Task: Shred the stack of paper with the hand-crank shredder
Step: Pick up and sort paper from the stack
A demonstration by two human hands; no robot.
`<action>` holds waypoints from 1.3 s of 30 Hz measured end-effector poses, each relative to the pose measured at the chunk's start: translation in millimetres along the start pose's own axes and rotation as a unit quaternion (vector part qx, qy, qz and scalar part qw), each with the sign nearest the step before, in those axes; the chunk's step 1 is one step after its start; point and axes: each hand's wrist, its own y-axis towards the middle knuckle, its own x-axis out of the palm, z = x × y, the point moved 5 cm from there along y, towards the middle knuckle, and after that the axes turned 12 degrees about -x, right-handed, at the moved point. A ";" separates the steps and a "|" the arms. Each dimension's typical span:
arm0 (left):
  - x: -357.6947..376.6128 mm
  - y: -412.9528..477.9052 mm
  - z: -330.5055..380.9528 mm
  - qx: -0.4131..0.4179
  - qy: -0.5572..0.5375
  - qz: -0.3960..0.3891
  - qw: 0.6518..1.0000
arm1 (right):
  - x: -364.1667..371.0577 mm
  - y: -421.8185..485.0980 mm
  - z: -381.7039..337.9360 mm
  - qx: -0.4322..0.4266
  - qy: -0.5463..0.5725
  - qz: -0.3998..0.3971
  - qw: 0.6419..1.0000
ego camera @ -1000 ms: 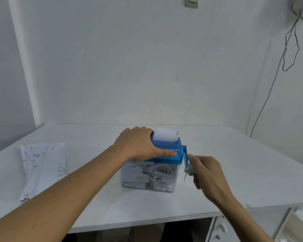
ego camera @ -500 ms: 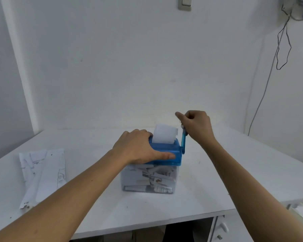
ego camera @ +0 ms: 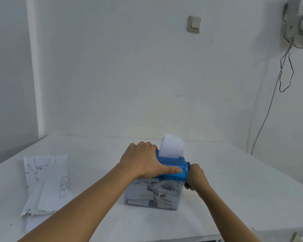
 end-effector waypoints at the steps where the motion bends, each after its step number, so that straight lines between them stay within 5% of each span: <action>1: -0.7 -0.4 -0.2 -0.002 -0.002 0.001 1.000 | 2.1 -5.4 1.4 0.000 0.011 -0.002 1.000; 13: -0.6 3.0 -1.4 0.002 0.017 -0.027 0.999 | -34.2 -104.3 -20.7 -0.144 0.225 0.002 0.964; 17: -1.9 1.0 -1.0 0.003 0.006 -0.025 1.000 | -67.9 -100.4 -39.7 -0.230 0.228 -0.069 0.943; 20: -3.6 -0.1 -0.9 0.008 -0.013 -0.019 1.000 | -78.9 -72.3 -47.3 -0.264 0.256 -0.041 0.929; 24: -3.7 -0.2 -2.1 0.011 -0.011 -0.019 1.000 | -77.4 -33.3 -52.6 -0.250 0.286 0.030 0.925; 29: -1.2 1.2 -2.0 0.013 -0.005 -0.016 1.000 | -74.2 0.3 -55.2 -0.238 0.191 0.153 0.940; 39: -3.4 0.2 0.0 0.006 0.000 -0.015 1.000 | -28.3 22.6 -24.6 -0.134 0.132 0.157 0.970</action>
